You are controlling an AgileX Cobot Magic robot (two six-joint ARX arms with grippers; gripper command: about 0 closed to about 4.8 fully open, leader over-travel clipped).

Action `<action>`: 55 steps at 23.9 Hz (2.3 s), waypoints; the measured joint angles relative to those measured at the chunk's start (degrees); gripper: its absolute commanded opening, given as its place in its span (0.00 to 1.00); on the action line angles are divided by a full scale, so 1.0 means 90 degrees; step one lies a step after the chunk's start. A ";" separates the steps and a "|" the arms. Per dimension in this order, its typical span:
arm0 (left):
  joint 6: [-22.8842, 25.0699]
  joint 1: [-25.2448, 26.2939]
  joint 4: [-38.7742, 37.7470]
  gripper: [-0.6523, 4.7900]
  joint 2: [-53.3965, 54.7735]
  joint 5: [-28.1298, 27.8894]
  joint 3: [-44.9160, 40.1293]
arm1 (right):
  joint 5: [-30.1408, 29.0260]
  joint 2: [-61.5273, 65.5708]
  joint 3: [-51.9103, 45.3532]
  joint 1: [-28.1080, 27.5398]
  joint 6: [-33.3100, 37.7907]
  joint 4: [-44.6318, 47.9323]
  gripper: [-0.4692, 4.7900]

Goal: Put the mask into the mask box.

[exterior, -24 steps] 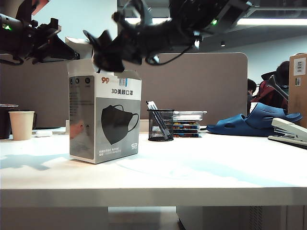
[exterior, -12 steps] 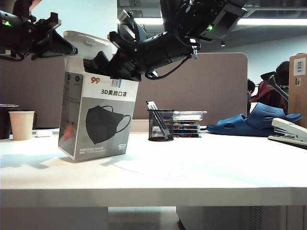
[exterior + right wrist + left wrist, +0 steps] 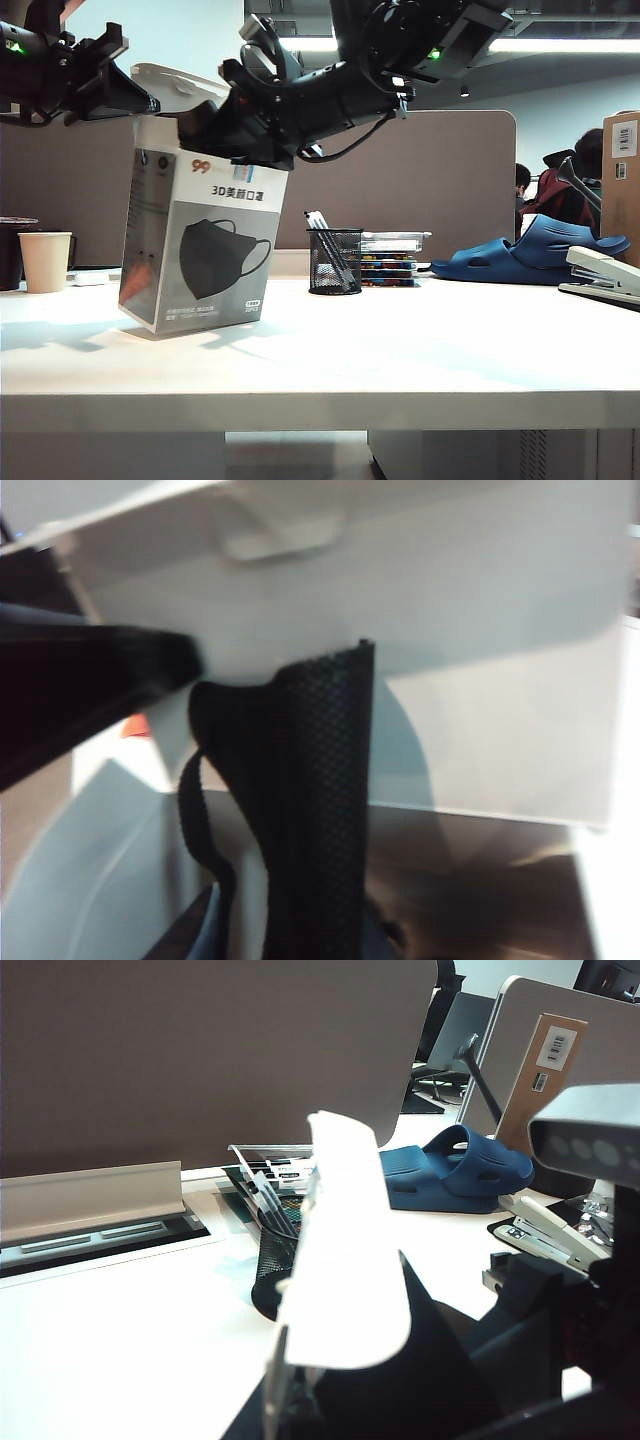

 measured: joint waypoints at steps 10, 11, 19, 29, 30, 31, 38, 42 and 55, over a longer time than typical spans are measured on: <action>-0.0005 0.0090 -0.0024 0.11 0.0000 -0.0012 0.0000 | -0.0294 -0.0194 0.0000 0.0002 0.0158 -0.0763 0.42; -0.0010 0.0112 -0.0032 0.11 0.0000 -0.0049 0.0000 | -0.0296 -0.0211 0.0000 0.0002 0.0158 -0.0833 0.42; -0.0537 0.0517 -0.0036 0.11 0.0010 -0.0112 -0.0002 | -0.0291 -0.0464 -0.0002 -0.0005 0.0155 -0.1115 0.43; -0.0714 0.0665 -0.0005 0.11 0.0015 0.0291 0.0000 | 0.0041 -0.0593 -0.0002 0.0022 0.0160 -0.1078 0.16; -0.0714 0.0663 -0.0007 0.11 0.0015 0.0644 0.0000 | 0.0214 -0.0590 -0.0002 0.0053 0.0151 -0.0969 0.16; -0.0714 0.0639 -0.0005 0.11 0.0015 0.0950 0.0000 | 0.0282 -0.0590 -0.0002 0.0087 0.0136 -0.0826 0.16; -0.0712 0.0639 -0.0012 0.11 0.0015 0.1387 -0.0002 | 0.0495 -0.0585 -0.0002 0.0160 0.0138 -0.0678 0.17; -0.0712 0.0639 -0.0012 0.11 0.0015 0.1178 0.0000 | 0.0525 -0.0585 -0.0002 0.0199 0.0138 -0.1175 0.21; -0.0712 0.0639 -0.0007 0.11 0.0015 0.0962 -0.0002 | 0.0223 -0.0639 0.0022 0.0347 0.0117 -0.1851 0.63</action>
